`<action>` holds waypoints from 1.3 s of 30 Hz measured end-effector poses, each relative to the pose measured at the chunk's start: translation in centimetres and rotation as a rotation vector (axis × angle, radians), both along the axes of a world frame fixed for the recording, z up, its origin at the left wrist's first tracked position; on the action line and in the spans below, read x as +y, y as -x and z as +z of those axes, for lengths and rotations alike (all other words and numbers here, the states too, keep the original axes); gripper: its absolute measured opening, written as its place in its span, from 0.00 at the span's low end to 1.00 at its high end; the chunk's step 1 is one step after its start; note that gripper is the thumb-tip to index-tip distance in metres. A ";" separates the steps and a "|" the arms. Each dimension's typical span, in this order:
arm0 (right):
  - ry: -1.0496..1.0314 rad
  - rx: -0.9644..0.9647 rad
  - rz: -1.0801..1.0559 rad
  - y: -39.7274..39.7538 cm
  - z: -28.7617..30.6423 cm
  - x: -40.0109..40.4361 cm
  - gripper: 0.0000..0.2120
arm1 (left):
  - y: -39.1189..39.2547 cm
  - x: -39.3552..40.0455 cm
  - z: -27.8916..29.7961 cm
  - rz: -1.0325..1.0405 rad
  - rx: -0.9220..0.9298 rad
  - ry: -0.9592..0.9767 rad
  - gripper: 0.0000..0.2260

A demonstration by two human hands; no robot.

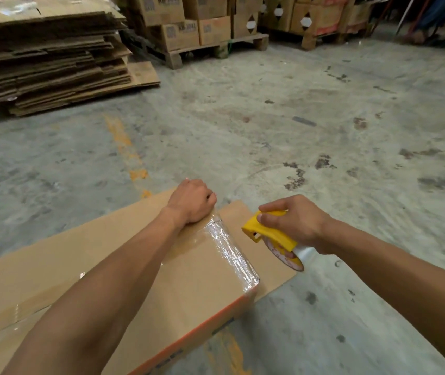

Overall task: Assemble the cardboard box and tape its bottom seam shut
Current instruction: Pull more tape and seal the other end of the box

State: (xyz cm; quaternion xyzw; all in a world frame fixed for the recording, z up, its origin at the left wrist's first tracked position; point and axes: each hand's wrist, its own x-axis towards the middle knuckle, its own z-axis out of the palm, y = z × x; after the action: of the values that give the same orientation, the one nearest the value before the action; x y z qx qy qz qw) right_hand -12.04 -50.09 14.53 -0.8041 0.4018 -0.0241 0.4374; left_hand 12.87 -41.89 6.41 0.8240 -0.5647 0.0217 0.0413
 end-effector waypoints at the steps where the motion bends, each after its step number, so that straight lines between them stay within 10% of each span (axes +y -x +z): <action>1: -0.003 -0.004 -0.007 0.0 0.0 -0.2 0.18 | 0.2 0.0 -0.2 -0.026 -0.011 -0.001 0.22; 14: 0.015 -0.185 -0.063 -2.5 0.4 0.5 0.14 | 2.0 6.7 -0.2 -0.116 0.137 -0.156 0.27; 29: -0.043 -0.308 0.354 -10.3 2.2 12.1 0.18 | 1.1 36.3 0.5 0.114 0.131 -0.156 0.26; 39: -0.226 -0.336 0.432 -9.3 4.1 13.2 0.16 | 4.8 33.6 0.1 0.216 0.146 -0.158 0.26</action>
State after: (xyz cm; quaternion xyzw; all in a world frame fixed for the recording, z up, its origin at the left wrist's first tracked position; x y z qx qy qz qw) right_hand -2.77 -36.87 18.60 -0.8020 0.1431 -0.0183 0.5796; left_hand 8.09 -8.28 6.50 0.8800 -0.4682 -0.0785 0.0150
